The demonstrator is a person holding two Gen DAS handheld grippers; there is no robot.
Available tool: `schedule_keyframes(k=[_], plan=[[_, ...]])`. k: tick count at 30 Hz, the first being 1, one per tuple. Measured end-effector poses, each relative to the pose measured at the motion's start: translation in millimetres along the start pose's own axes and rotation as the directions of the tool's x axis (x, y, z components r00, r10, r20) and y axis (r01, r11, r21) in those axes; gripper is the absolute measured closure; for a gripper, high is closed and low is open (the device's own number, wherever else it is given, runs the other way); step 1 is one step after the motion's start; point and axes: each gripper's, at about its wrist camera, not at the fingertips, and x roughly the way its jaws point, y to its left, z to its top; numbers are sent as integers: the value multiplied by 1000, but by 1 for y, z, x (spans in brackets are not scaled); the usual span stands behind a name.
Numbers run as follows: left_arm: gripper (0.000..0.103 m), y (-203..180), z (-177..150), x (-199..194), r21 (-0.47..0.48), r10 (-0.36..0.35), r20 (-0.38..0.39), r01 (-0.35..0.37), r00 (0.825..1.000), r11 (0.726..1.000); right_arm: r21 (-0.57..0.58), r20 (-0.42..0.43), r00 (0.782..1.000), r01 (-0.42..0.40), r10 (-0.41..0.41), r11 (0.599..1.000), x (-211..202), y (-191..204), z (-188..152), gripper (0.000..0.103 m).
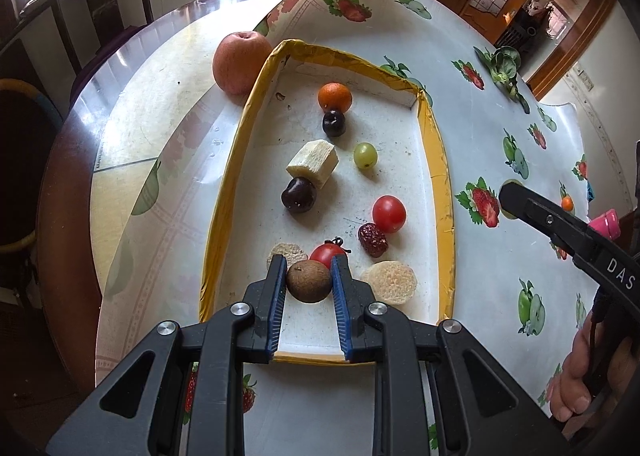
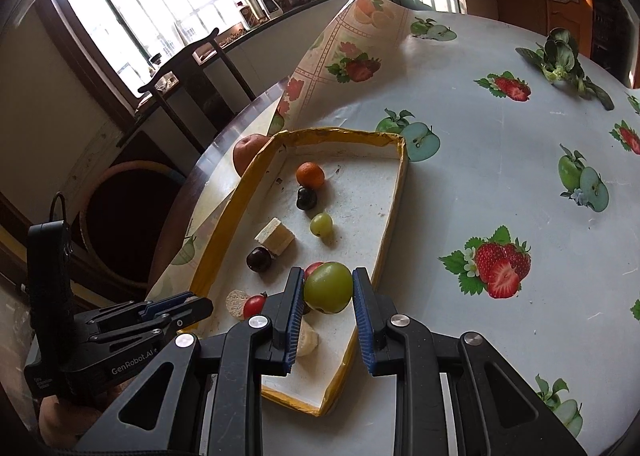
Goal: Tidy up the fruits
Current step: 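Carry brown ball with left gripper into tray while right gripper carries grape there, then open left gripper releasing brown ball in tray while right gripper releases grape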
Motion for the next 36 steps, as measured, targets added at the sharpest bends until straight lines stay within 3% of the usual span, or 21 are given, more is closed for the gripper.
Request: schedule_keyframes(k=[13,21,36], plan=[[83,5,24,30,-19,24,-7,-24,1000,1000,-24,-29,999,20,-21,1000,62,2,44,79],[83,5,26,45,-24,19,-28,-20,999,1000,-40,-89,995,40,-43,998,96,0,39,79],[83,2,23,62,-19,38,-57,-39,998,999,-48,-133,989,56,-62,997,122,-8,31,78]])
